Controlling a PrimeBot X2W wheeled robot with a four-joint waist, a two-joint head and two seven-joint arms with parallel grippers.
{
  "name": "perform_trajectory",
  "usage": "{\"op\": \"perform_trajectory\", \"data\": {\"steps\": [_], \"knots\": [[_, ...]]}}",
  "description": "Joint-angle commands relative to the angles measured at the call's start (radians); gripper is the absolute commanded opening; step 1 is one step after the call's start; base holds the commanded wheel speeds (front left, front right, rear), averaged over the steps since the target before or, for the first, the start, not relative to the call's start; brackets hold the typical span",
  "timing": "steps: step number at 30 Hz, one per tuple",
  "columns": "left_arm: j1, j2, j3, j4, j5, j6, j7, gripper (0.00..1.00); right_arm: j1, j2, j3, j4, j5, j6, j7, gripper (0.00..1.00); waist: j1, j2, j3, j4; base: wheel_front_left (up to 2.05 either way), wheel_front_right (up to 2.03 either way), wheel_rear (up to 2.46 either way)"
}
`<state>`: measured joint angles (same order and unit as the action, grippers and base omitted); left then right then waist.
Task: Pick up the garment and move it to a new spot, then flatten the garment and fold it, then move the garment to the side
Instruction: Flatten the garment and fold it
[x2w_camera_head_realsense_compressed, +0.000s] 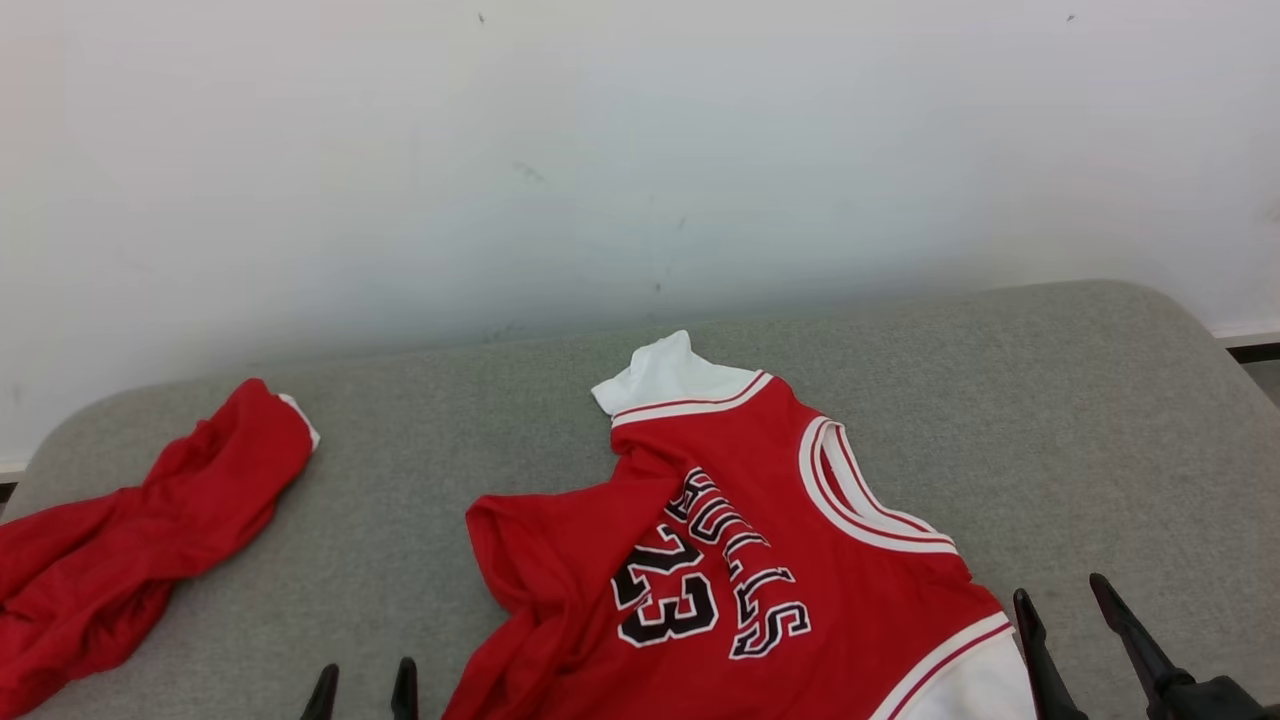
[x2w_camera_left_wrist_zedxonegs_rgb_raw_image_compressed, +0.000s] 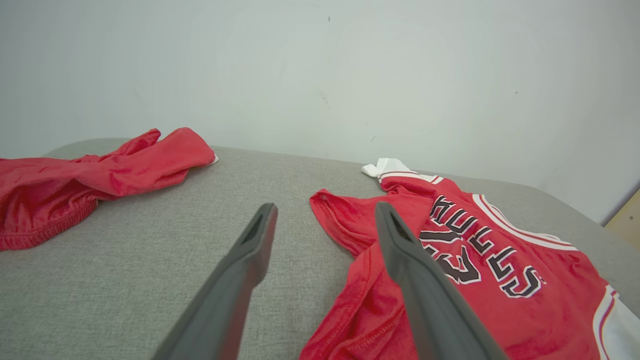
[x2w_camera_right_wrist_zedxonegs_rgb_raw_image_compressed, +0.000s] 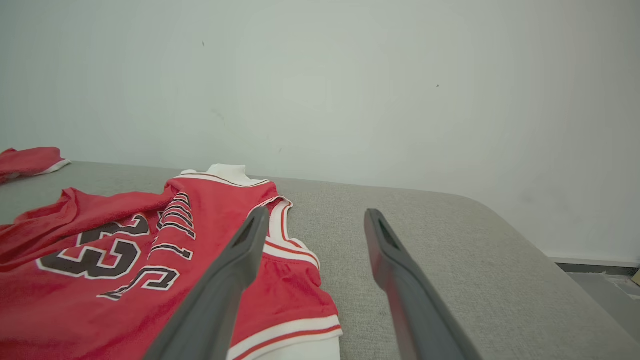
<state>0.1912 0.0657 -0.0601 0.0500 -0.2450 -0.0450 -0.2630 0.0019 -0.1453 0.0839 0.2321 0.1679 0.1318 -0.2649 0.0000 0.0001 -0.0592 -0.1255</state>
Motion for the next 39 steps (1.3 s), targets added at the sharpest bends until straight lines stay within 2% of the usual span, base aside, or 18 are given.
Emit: {"op": "perform_trajectory", "data": {"steps": [1, 7, 27, 39], "knots": [[0.013, -0.005, 0.009, -0.006, 0.019, -0.005, -0.002, 1.0, 0.003, 0.0, 0.001, 0.011, 0.0, -0.002, 0.001, 1.0, 0.0, -0.0001, -0.004, 0.003, 0.0, 0.0, 0.0], [0.035, -0.012, 0.01, -0.001, 0.035, -0.022, -0.002, 1.0, 0.015, 0.009, 0.007, 0.033, 0.007, -0.002, 0.001, 1.0, 0.0, -0.0001, -0.009, 0.01, 0.0, 0.0, 0.0], [0.032, -0.014, -0.001, 0.021, 0.018, -0.03, -0.002, 1.0, 0.005, 0.01, 0.013, 0.043, 0.014, -0.002, 0.001, 1.0, 0.0, -0.0001, -0.005, 0.015, 0.0, 0.0, 0.0], [0.026, -0.014, -0.01, 0.013, 0.056, -0.04, -0.002, 1.0, -0.012, -0.01, 0.011, -0.003, 0.022, -0.002, 0.001, 1.0, 0.0, -0.0001, -0.007, 0.013, 0.0, 0.0, 0.0]]}}
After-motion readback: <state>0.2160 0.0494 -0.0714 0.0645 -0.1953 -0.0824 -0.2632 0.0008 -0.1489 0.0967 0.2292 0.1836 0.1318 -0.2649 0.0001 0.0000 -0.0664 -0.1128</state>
